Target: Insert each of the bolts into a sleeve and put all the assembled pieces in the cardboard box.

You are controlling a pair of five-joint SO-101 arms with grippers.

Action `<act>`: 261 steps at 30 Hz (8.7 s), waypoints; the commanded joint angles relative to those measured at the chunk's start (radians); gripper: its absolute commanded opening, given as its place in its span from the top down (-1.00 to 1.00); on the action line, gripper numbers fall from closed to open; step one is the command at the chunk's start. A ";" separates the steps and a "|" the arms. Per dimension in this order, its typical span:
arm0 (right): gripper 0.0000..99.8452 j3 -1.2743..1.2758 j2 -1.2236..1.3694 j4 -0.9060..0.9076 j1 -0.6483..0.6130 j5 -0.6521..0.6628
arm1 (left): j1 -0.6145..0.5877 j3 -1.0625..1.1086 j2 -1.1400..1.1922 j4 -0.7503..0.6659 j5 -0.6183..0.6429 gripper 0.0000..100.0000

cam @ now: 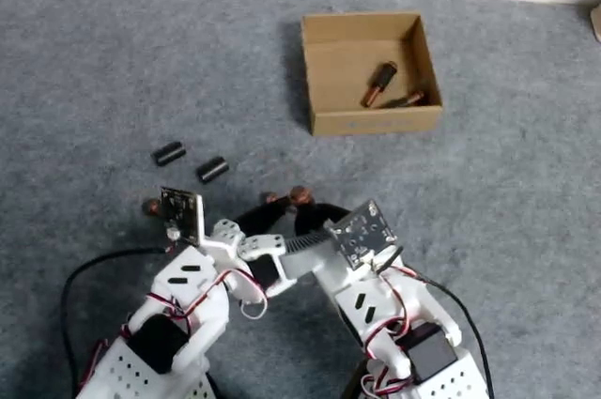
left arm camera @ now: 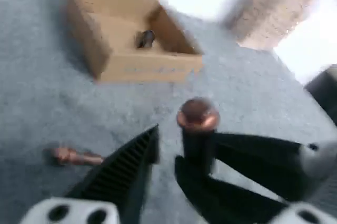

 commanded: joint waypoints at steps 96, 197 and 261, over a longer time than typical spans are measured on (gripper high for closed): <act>0.49 -3.263 2.709 0.995 0.432 0.005 | -0.395 0.054 0.005 -0.193 0.012 0.99; 0.99 -0.344 1.000 -0.151 -0.054 0.213 | -0.708 -0.022 0.005 -0.190 0.028 0.99; 0.99 0.168 0.019 0.165 -0.053 0.210 | -0.619 -1.158 1.933 0.176 -1.149 0.75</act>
